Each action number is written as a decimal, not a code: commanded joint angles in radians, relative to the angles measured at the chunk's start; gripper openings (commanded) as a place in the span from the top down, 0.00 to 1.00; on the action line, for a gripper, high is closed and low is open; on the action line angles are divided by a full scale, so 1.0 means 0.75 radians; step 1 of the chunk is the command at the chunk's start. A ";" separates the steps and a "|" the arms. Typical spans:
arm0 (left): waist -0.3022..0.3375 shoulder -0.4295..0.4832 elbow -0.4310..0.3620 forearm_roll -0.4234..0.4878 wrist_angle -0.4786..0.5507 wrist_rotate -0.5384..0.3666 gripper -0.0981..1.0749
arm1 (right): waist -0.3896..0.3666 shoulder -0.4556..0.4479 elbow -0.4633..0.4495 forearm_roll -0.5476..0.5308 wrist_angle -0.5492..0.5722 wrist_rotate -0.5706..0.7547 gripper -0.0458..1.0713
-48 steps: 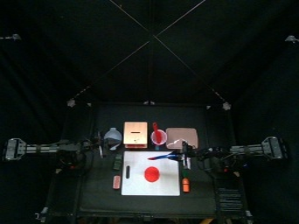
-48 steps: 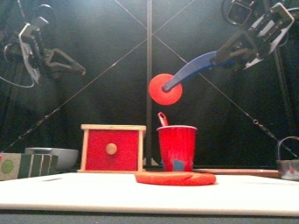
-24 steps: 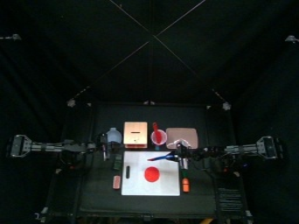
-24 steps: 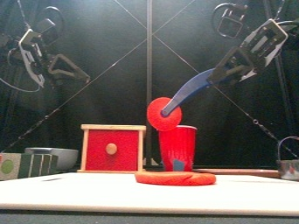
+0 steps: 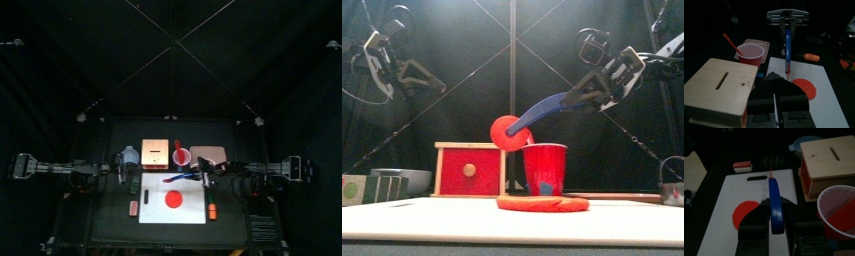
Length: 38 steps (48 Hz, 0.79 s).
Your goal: Grab pizza cutter with other hand
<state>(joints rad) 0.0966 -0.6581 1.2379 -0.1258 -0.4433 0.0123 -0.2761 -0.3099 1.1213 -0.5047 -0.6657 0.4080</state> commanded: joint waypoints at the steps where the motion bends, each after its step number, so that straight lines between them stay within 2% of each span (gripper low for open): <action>1: -0.002 0.016 -0.033 0.012 -0.012 0.002 0.75 | 0.053 -0.014 0.029 0.215 -0.070 -0.170 0.58; 5: -0.014 0.059 -0.037 0.027 -0.020 0.000 0.75 | 0.135 -0.010 0.031 0.397 -0.074 -0.340 0.58; 9: -0.039 0.133 -0.039 0.031 -0.059 0.002 0.73 | 0.194 -0.008 0.014 0.503 -0.072 -0.411 0.58; 16: -0.117 0.323 -0.084 0.029 -0.151 0.002 0.61 | 0.290 0.020 0.000 0.560 -0.067 -0.413 0.58; 24: -0.207 0.577 -0.217 0.033 -0.239 0.016 0.36 | 0.362 0.102 -0.033 0.636 -0.067 -0.415 0.59; 28: -0.231 0.642 -0.260 0.029 -0.258 0.045 0.27 | 0.378 0.155 -0.053 0.646 -0.067 -0.415 0.59; 38: -0.292 0.726 -0.360 0.000 -0.272 0.119 0.24 | 0.425 0.284 -0.133 0.675 -0.067 -0.415 0.59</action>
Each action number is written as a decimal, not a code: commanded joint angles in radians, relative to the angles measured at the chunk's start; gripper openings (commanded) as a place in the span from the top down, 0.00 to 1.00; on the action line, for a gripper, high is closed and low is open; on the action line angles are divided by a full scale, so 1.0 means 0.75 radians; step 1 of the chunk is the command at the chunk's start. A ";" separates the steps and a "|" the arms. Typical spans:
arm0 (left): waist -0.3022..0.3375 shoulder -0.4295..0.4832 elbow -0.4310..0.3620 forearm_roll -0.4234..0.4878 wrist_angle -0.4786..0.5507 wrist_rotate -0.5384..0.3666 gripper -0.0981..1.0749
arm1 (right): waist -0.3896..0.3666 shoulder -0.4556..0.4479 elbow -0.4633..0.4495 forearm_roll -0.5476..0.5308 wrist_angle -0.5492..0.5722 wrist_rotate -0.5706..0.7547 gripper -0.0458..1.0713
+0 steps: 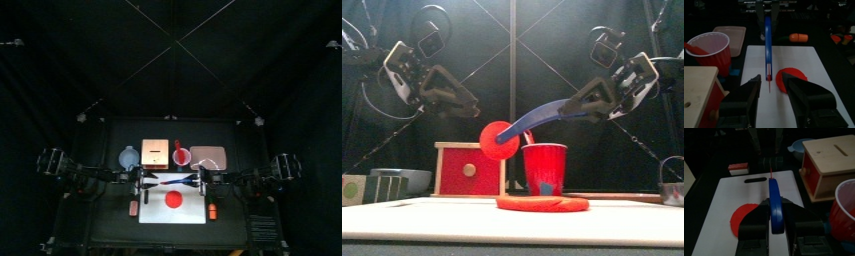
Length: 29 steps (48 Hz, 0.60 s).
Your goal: Grab pizza cutter with other hand
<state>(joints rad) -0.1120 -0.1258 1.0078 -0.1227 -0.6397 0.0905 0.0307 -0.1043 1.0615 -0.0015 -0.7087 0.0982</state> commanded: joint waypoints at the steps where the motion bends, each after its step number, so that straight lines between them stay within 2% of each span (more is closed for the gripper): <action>1: -0.016 0.025 -0.059 -0.004 -0.008 0.016 0.24 | 0.020 0.020 -0.061 0.004 -0.010 -0.002 0.59; 11: -0.045 0.063 -0.092 -0.082 0.008 0.025 0.24 | 0.063 0.147 -0.188 0.004 0.033 0.000 0.59; 19: -0.067 0.119 -0.115 -0.094 0.025 0.027 0.24 | 0.090 0.166 -0.239 0.004 0.063 -0.002 0.59; 29: -0.102 0.190 -0.164 -0.100 0.151 0.047 0.24 | 0.096 0.168 -0.252 0.012 0.102 0.000 0.59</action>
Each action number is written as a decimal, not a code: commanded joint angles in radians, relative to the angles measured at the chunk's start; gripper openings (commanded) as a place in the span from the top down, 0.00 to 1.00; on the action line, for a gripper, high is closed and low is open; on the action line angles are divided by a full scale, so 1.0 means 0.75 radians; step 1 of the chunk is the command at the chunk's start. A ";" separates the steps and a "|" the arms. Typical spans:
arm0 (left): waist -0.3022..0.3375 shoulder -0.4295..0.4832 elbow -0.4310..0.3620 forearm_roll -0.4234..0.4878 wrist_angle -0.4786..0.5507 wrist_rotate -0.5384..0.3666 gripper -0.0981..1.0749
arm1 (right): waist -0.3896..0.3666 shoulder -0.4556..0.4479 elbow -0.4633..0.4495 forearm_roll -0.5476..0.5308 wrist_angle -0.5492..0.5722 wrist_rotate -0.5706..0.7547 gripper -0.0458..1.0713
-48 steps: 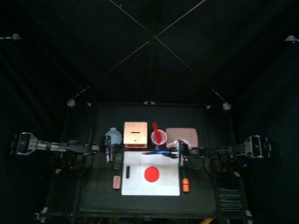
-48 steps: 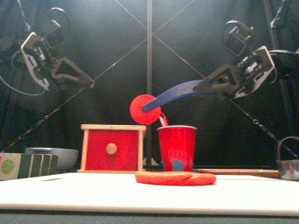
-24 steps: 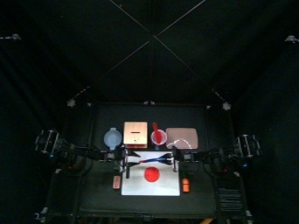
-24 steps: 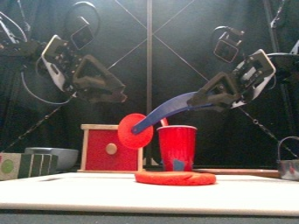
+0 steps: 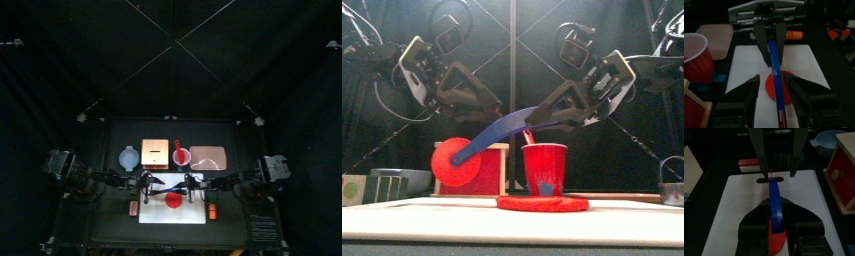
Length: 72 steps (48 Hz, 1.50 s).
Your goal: Grab pizza cutter with other hand
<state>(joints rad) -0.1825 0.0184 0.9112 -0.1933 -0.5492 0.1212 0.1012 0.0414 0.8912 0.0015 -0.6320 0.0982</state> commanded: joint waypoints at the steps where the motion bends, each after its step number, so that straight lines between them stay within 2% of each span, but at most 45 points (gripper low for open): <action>1: -0.010 -0.002 -0.039 -0.008 0.041 0.010 0.24 | 0.004 -0.027 -0.025 0.010 0.000 0.000 0.59; 10: -0.008 0.000 -0.051 -0.057 0.151 0.049 0.24 | 0.010 -0.025 -0.027 0.033 0.000 0.000 0.59; 27: -0.014 0.004 -0.045 -0.221 0.168 0.211 0.26 | 0.014 -0.022 -0.027 0.035 0.000 0.000 0.59; 34: -0.022 0.012 -0.051 -0.229 0.176 0.239 0.28 | 0.016 -0.022 -0.029 0.045 0.000 -0.002 0.59; 43: -0.031 0.016 -0.067 -0.225 0.207 0.239 0.48 | 0.014 -0.022 -0.029 0.049 0.000 0.000 0.59; 47: -0.031 0.016 -0.074 -0.223 0.223 0.241 0.53 | 0.014 -0.020 -0.031 0.049 0.002 0.000 0.59; 56: -0.031 0.016 -0.080 -0.223 0.231 0.241 0.53 | 0.033 0.004 -0.029 0.055 0.025 0.002 0.59; 72: -0.082 0.059 -0.096 -0.223 0.231 0.239 0.53 | 0.049 0.047 -0.047 0.067 0.135 -0.002 0.59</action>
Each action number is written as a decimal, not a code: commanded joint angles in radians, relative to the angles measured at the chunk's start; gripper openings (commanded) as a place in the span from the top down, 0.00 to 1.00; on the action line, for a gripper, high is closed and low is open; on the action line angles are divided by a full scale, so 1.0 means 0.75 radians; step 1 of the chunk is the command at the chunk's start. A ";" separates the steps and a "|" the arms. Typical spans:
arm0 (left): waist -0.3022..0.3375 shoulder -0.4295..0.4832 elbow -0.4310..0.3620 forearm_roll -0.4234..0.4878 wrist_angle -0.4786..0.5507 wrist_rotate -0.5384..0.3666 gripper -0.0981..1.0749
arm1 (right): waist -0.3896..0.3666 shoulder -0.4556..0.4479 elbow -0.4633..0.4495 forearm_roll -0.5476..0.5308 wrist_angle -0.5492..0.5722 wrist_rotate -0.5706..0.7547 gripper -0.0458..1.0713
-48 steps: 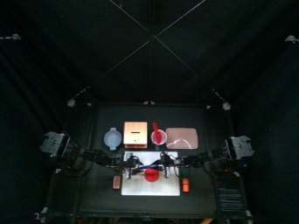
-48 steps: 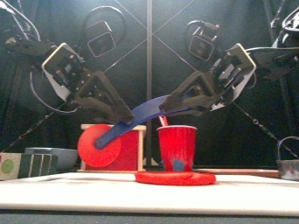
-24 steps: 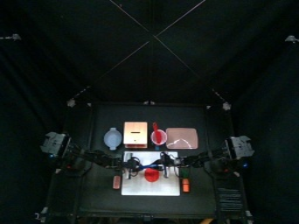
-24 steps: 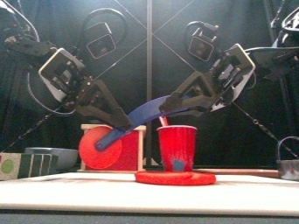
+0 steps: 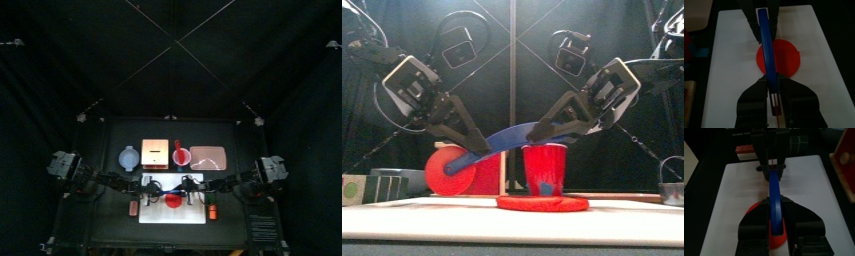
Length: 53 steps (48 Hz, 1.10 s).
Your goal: Grab pizza cutter with other hand
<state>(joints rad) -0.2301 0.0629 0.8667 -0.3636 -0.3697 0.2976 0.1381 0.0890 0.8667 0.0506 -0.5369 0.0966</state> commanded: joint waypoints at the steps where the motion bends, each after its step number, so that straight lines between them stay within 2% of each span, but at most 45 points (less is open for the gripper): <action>1: -0.022 0.008 -0.037 0.004 -0.008 0.004 0.53 | 0.000 -0.014 -0.012 0.002 0.012 0.002 0.59; 10: -0.041 0.049 -0.057 0.002 -0.008 0.004 0.53 | 0.020 -0.002 -0.014 0.027 0.061 0.002 0.59; 36: -0.045 0.043 -0.092 -0.027 0.072 0.004 0.53 | 0.029 -0.006 -0.031 0.053 0.123 0.002 0.59; 45: -0.037 0.041 -0.096 -0.022 0.063 0.004 0.53 | 0.029 -0.014 -0.033 0.055 0.141 0.000 0.64; 53: -0.035 0.039 -0.121 -0.020 0.063 0.006 0.53 | 0.029 -0.045 -0.025 0.049 0.149 -0.004 0.65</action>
<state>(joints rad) -0.2546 0.1074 0.8053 -0.3850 -0.3129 0.2961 0.1595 0.0936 0.8514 0.0890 -0.4234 0.0982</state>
